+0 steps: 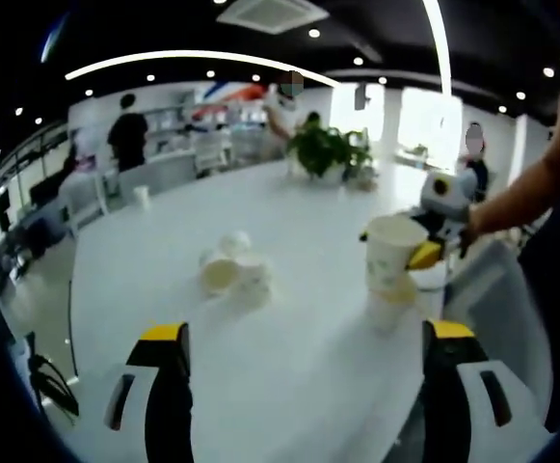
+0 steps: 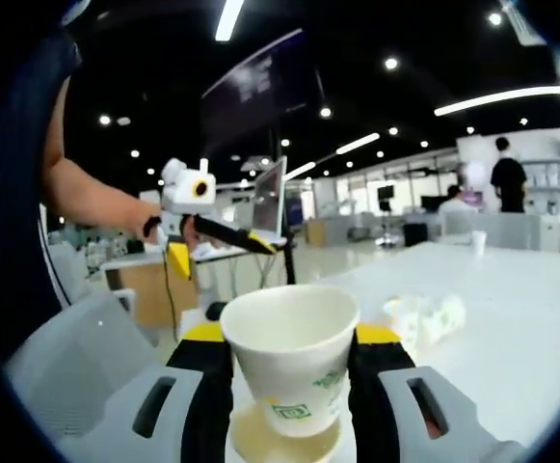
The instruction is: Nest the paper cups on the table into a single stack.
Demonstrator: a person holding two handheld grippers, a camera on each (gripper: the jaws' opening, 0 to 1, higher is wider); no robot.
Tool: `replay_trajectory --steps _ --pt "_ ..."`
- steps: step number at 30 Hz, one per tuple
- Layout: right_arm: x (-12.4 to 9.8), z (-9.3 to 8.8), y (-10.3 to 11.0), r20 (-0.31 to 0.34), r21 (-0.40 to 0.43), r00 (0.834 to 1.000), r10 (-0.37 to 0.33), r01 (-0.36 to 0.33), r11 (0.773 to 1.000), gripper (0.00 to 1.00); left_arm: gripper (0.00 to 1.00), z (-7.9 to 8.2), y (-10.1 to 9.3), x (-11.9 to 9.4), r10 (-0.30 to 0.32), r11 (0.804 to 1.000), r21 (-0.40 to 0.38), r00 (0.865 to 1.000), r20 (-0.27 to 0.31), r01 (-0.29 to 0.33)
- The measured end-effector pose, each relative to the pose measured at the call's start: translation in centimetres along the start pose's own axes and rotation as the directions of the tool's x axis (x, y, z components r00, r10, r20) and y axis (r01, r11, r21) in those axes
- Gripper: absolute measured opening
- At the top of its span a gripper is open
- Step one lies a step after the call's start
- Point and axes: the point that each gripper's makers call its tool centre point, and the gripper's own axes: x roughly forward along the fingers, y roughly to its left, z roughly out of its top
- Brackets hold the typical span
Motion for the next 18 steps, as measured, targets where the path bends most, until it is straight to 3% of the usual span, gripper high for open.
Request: replay_trajectory --steps 9,18 --pt "-0.8 0.4 -0.1 0.007 0.011 1.000 -0.007 0.007 1.000 0.44 0.98 0.3 0.5 0.1 0.008 1.000 -0.004 1.000 0.005 -0.008" --pt "-0.8 -1.1 -0.1 -0.019 0.015 1.000 -0.015 0.015 1.000 0.44 0.98 0.1 0.4 -0.1 0.011 1.000 -0.009 1.000 0.004 -0.011"
